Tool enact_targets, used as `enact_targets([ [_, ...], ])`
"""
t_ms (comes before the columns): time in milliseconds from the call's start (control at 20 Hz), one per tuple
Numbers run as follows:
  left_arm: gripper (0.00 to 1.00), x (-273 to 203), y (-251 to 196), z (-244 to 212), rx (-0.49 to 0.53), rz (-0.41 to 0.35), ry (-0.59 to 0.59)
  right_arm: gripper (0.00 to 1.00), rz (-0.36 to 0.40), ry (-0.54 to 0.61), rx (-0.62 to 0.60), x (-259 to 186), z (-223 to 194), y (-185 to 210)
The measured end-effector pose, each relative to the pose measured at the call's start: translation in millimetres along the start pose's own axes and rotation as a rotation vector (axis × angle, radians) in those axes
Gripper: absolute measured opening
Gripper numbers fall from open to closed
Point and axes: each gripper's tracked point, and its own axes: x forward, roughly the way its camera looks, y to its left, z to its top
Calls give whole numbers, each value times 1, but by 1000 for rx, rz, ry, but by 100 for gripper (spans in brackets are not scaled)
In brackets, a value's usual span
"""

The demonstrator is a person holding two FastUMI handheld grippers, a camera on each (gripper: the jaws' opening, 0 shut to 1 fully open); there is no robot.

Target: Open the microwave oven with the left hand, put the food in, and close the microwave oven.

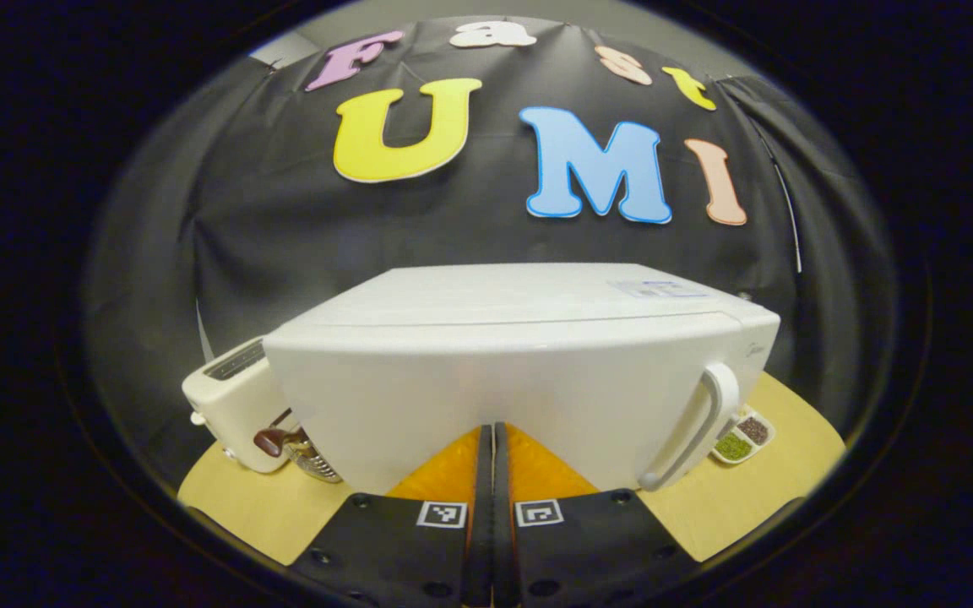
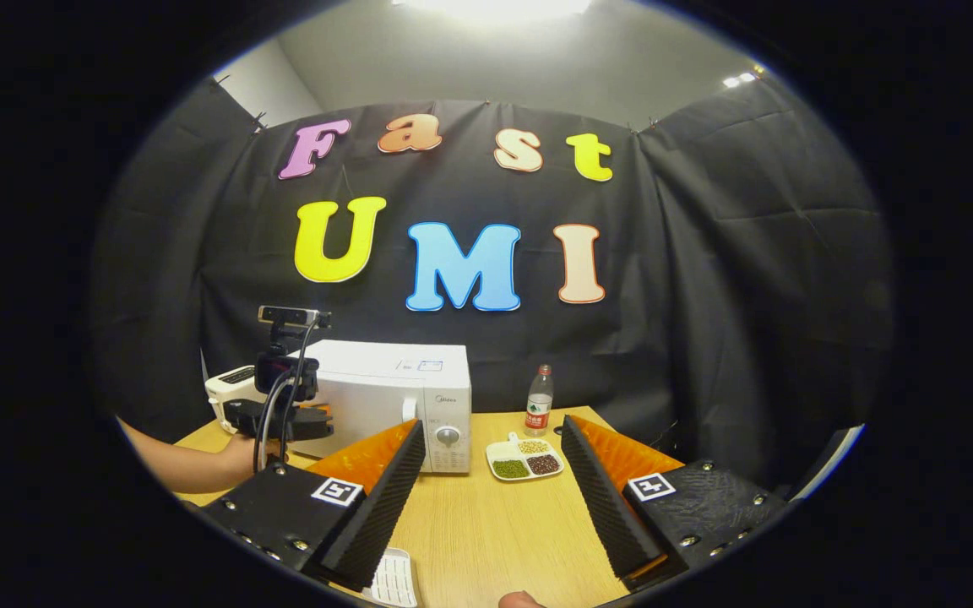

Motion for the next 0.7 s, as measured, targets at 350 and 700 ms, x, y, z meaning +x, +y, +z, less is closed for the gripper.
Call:
enact_targets([
  [350, 7, -103, -46, 50, -40, -101, -141, 98, 62, -29, 15, -20, 10, -11],
  [700, 7, -222, -54, 77, -54, -72, -241, 98, 166, -64, 30, -45, 17, -16],
])
